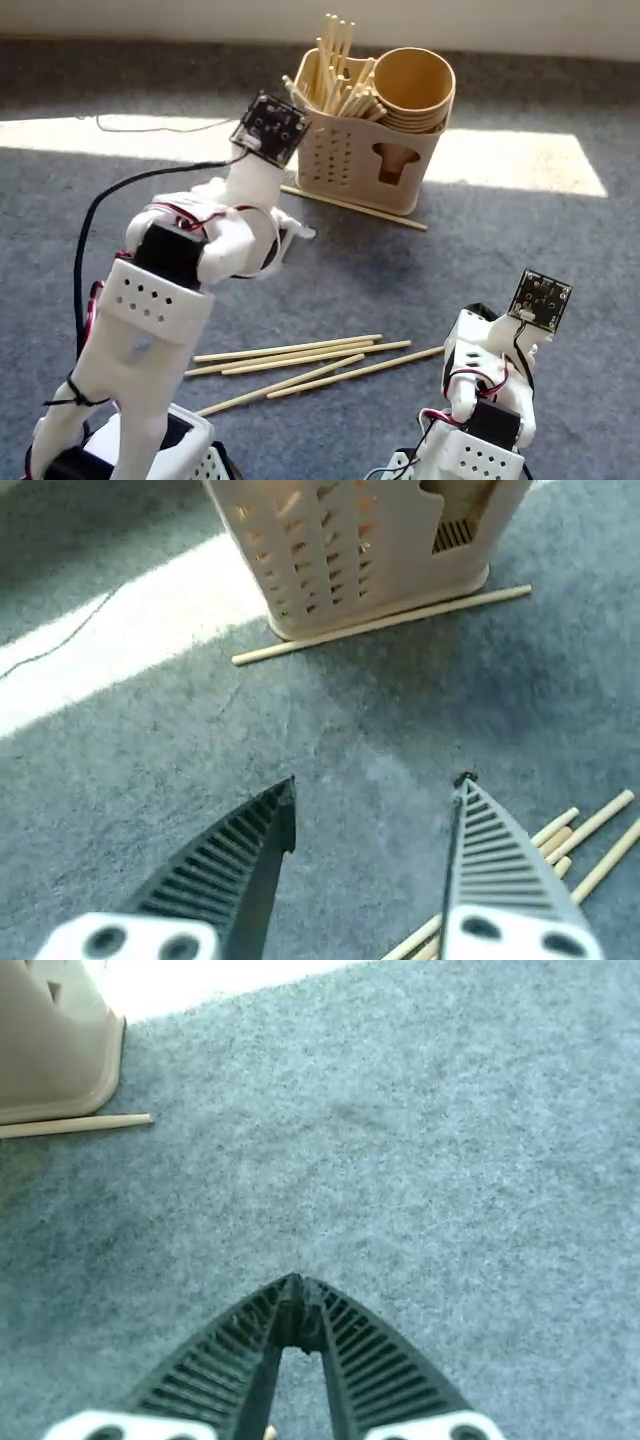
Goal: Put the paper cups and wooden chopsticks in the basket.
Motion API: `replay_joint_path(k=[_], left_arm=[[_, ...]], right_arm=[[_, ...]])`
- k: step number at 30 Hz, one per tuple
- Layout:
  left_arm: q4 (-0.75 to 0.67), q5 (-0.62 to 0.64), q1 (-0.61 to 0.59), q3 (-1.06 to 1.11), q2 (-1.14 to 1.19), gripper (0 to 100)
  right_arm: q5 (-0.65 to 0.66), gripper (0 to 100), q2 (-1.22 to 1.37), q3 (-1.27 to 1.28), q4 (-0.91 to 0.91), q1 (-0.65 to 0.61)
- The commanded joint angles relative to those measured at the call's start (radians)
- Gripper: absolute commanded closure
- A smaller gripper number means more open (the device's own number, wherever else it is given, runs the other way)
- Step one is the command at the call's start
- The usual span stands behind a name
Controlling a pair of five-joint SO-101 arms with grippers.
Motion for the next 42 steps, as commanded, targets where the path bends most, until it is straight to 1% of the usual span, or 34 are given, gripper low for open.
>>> replay_joint_path(k=[1, 5, 8, 11, 13, 18, 20, 26, 28, 35, 39, 42], left_arm=[[0.006, -0.025, 0.041, 0.045, -0.027, 76], [0.005, -0.025, 0.07, 0.093, -0.027, 76], [0.005, -0.032, 0.114, 0.128, -0.027, 76], [0.006, -0.14, 0.183, 0.189, -0.027, 76], [0.005, -0.186, 0.222, 0.243, -0.022, 76], [-0.003, -0.195, 0.283, 0.334, -0.019, 76], [-0.048, -0.195, 0.291, 0.371, -0.019, 76], [-0.242, -0.195, 0.292, 0.498, -0.018, 76], [-0.284, -0.195, 0.292, 0.519, -0.016, 76], [-0.354, -0.193, 0.292, 0.538, -0.002, 76], [-0.4, -0.193, 0.292, 0.51, 0.13, 76], [-0.405, -0.193, 0.285, 0.452, 0.245, 76]], right_arm=[[0.009, 99.0, -0.012, 0.11, 0.002, 0.01], [0.009, 99.0, -0.012, 0.11, 0.002, 0.01], [0.009, 99.0, -0.012, 0.11, 0.002, 0.01], [0.009, 99.0, -0.012, 0.11, 0.002, 0.01], [0.009, 99.0, -0.012, 0.11, 0.002, 0.01], [0.009, 99.0, -0.012, 0.11, 0.002, 0.01], [0.009, 99.0, -0.012, 0.11, 0.002, 0.01], [0.009, 99.0, -0.012, 0.11, 0.002, 0.012], [0.009, 99.0, -0.012, 0.11, 0.002, 0.012], [0.009, 99.0, -0.012, 0.11, 0.002, 0.012], [0.009, 99.0, -0.012, 0.11, 0.002, 0.012], [0.009, 99.0, -0.012, 0.11, 0.002, 0.012]])
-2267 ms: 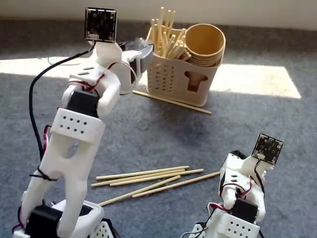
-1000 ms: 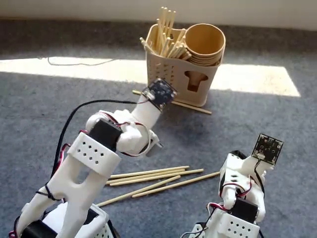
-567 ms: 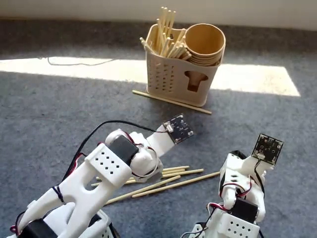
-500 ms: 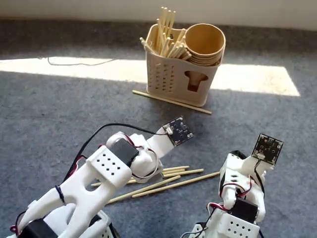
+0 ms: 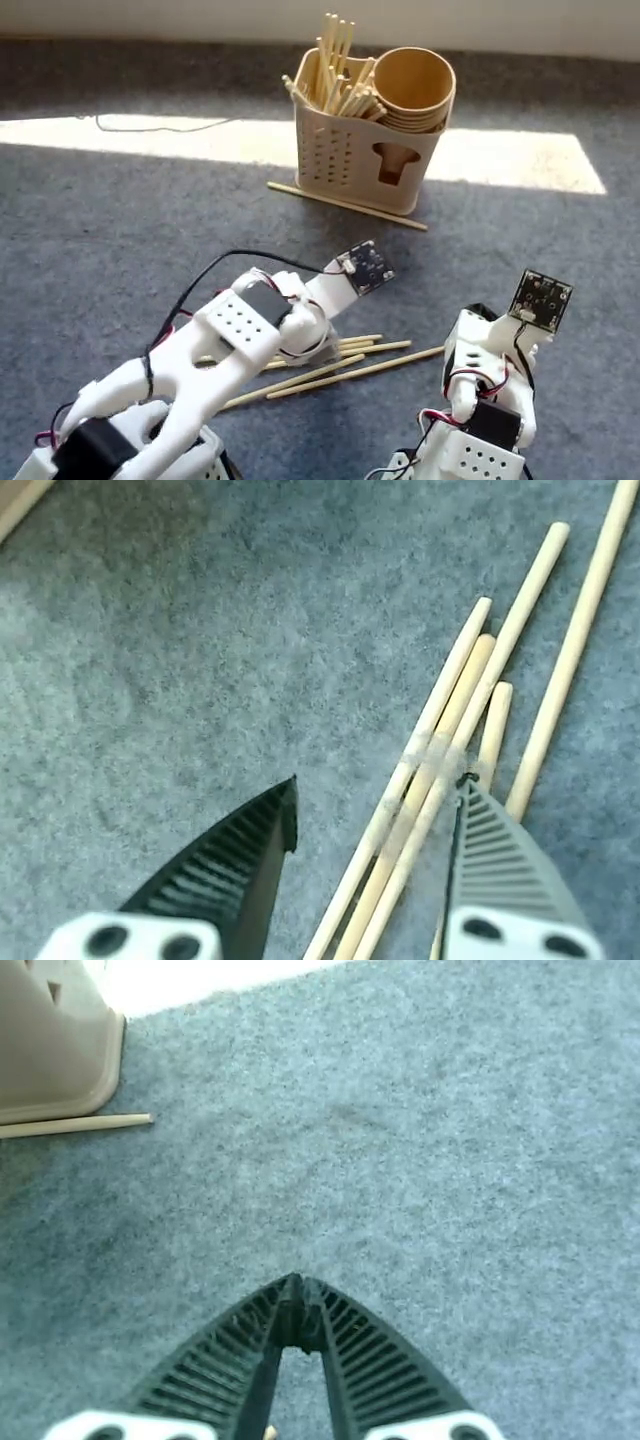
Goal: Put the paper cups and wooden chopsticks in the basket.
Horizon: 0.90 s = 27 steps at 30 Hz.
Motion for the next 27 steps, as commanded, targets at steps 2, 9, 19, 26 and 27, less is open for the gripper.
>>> replay_joint_path(k=[2, 9, 19, 26, 27], left_arm=[[-0.018, -0.006, 0.004, -0.125, 0.137, 76], [-0.023, -0.009, -0.015, -0.208, 0.268, 79], [-0.017, -0.009, -0.101, -0.355, 0.452, 80], [0.054, -0.005, -0.113, -0.407, 0.453, 80], [0.08, -0.003, -0.119, -0.42, 0.437, 80]], right_arm=[[0.009, 99.0, -0.012, 0.11, 0.002, 0.012], [0.009, 99.0, -0.012, 0.11, 0.002, 0.036], [0.009, 99.0, -0.012, 0.11, 0.002, 0.036], [0.009, 99.0, -0.012, 0.11, 0.002, 0.036], [0.009, 99.0, -0.012, 0.11, 0.002, 0.036]])
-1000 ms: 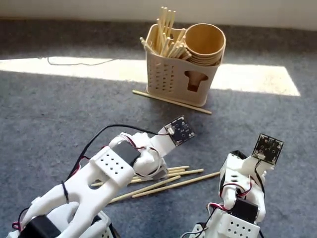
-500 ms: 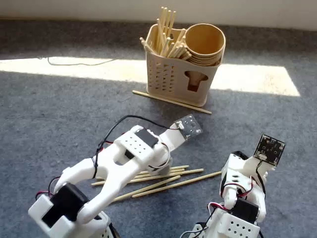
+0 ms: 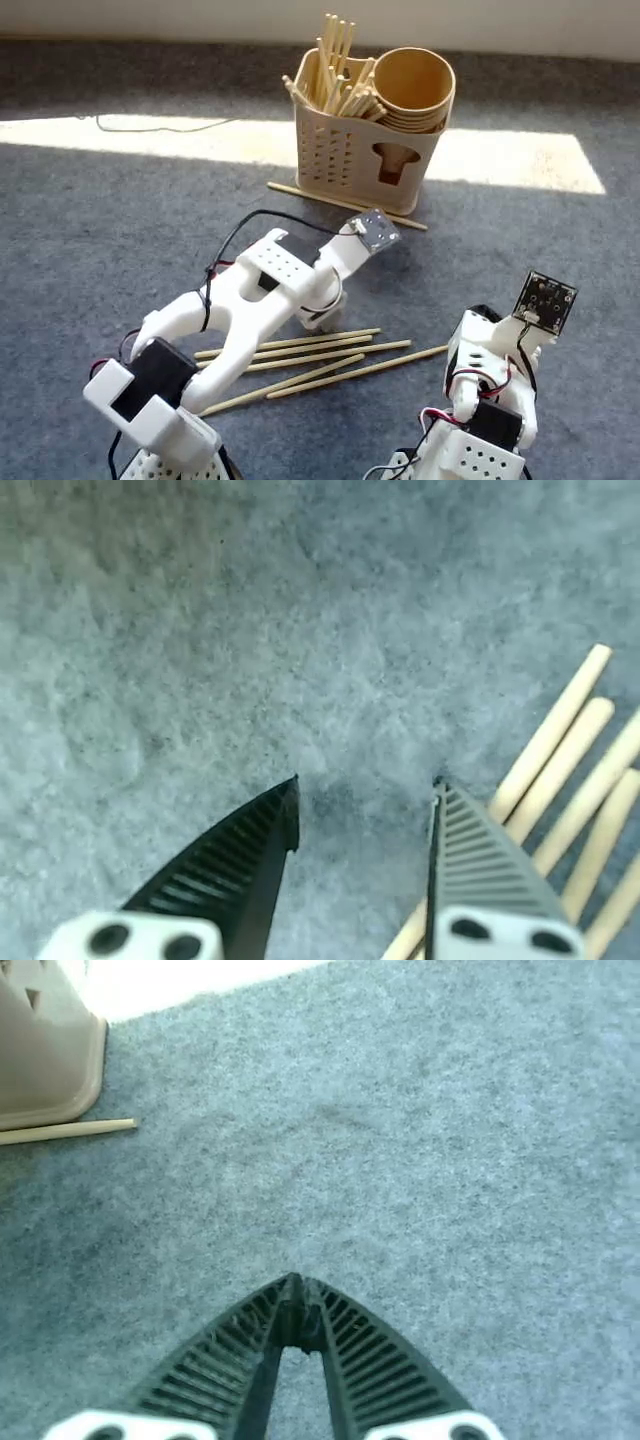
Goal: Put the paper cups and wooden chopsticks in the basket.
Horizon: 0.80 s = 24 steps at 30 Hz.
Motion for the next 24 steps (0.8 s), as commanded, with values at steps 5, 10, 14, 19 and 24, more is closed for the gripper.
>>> replay_joint_path(k=[5, 10, 14, 19, 24], left_arm=[[0.103, 0.002, -0.005, -0.022, -0.162, 80], [0.087, 0.002, 0.087, 0.085, -0.26, 80], [0.032, 0.003, 0.088, 0.111, -0.216, 80], [0.021, 0.003, 0.081, 0.068, -0.079, 80], [0.023, 0.005, 0.007, -0.033, 0.008, 83]], right_arm=[[0.009, 99.0, -0.012, 0.11, 0.002, 0.01], [0.009, 99.0, -0.012, 0.11, 0.002, 0.01], [0.009, 99.0, -0.012, 0.11, 0.002, 0.01], [0.009, 99.0, -0.012, 0.11, 0.002, 0.01], [0.009, 99.0, -0.012, 0.11, 0.002, 0.01]])
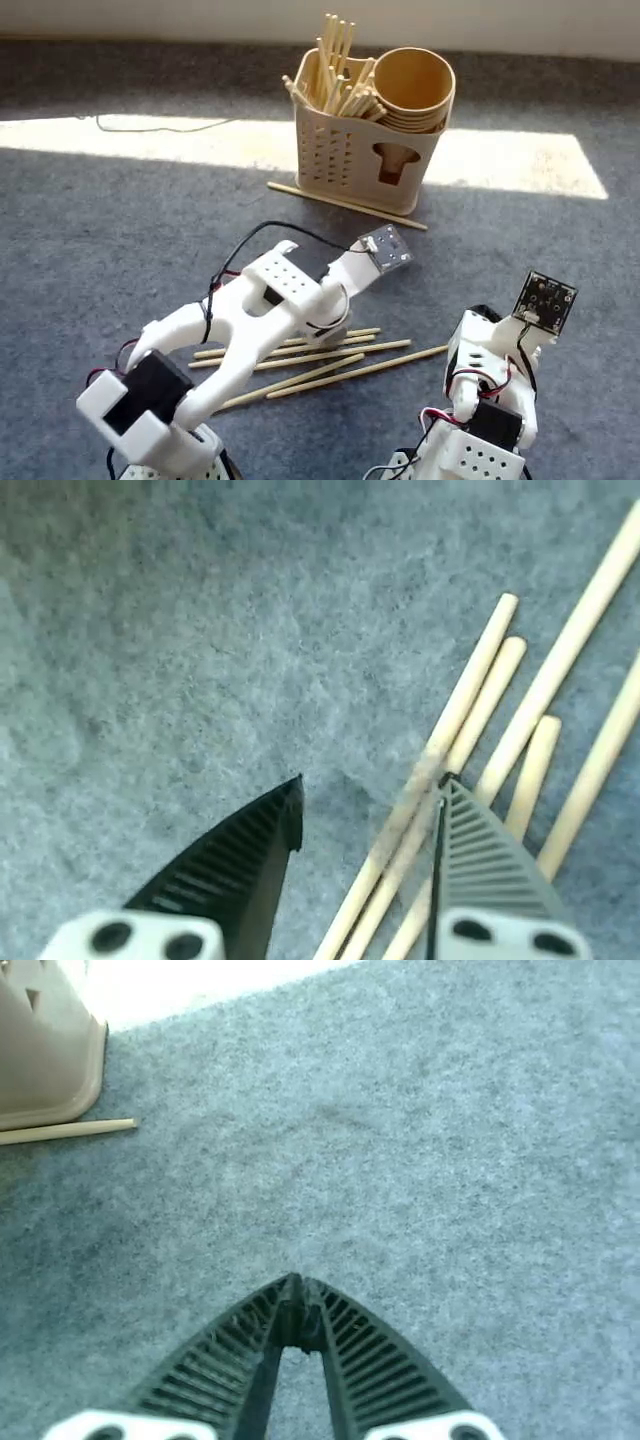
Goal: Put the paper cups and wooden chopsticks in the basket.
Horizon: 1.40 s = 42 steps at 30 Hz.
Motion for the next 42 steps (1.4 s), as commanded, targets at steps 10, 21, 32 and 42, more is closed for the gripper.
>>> replay_joint_path(k=[10, 21, 32, 42], left_arm=[[-0.011, 0.0, -0.064, -0.101, 0.065, 86], [-0.009, -0.005, -0.061, -0.096, 0.062, 99], [0.109, 0.0, -0.136, -0.079, -0.117, 99], [0.103, 0.002, -0.16, 0.054, -0.481, 99]], right_arm=[[0.009, 99.0, -0.012, 0.11, 0.002, 0.01], [0.009, 99.0, -0.012, 0.11, 0.002, 0.01], [0.009, 99.0, -0.012, 0.11, 0.002, 0.01], [0.009, 99.0, -0.012, 0.11, 0.002, 0.01]])
